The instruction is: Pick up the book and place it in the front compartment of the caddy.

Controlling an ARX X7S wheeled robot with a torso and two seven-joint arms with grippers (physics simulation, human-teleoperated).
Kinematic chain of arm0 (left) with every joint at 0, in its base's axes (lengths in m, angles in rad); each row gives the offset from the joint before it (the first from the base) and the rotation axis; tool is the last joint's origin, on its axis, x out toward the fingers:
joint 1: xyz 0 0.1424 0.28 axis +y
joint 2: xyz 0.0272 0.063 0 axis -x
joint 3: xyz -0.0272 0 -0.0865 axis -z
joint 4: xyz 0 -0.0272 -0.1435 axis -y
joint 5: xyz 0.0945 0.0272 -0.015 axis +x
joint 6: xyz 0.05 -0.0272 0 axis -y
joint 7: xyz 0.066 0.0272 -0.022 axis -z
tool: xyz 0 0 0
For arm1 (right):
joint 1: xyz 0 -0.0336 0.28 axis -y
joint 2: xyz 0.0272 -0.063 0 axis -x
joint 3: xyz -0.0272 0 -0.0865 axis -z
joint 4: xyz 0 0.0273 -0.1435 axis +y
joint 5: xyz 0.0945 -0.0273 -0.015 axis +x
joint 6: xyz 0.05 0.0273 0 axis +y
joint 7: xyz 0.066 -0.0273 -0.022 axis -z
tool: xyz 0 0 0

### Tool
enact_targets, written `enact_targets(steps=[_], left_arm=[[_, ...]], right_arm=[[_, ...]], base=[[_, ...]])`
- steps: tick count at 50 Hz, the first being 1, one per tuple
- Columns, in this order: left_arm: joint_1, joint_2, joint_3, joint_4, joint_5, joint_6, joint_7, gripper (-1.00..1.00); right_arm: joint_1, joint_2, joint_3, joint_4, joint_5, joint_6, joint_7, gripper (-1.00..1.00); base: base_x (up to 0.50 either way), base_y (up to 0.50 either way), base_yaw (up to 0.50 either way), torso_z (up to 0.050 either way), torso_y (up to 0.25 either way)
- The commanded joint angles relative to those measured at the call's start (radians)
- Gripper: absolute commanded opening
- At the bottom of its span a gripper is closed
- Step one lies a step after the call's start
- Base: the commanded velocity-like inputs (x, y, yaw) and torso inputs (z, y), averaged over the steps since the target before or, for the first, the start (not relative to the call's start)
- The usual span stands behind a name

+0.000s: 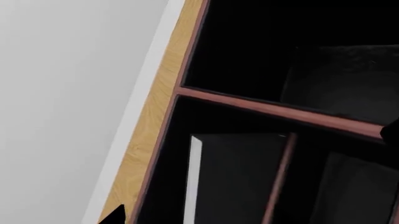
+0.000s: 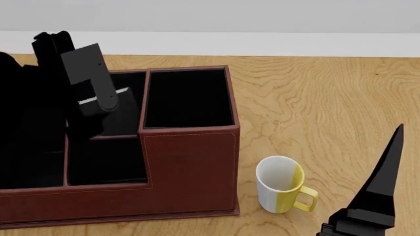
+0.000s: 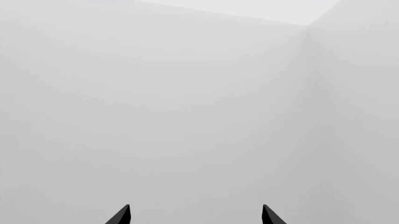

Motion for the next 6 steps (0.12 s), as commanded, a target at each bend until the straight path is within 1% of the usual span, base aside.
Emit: enact_targets(steps=[1, 6], left_arm=[[-0.009, 0.003, -0.032, 0.000, 0.026, -0.003, -0.003, 1.00], [-0.048, -0.004, -0.054, 0.000, 0.018, 0.016, 0.003, 1.00]], right_arm=[[0.010, -0.002, -0.003, -0.002, 0.001, 0.000, 0.000, 1.00], [0.001, 0.001, -0.003, 0.002, -0.002, -0.011, -0.007, 1.00]], base=[[0.00, 0.00, 0.00, 0.000, 0.000], [0.00, 0.00, 0.00, 0.000, 0.000]])
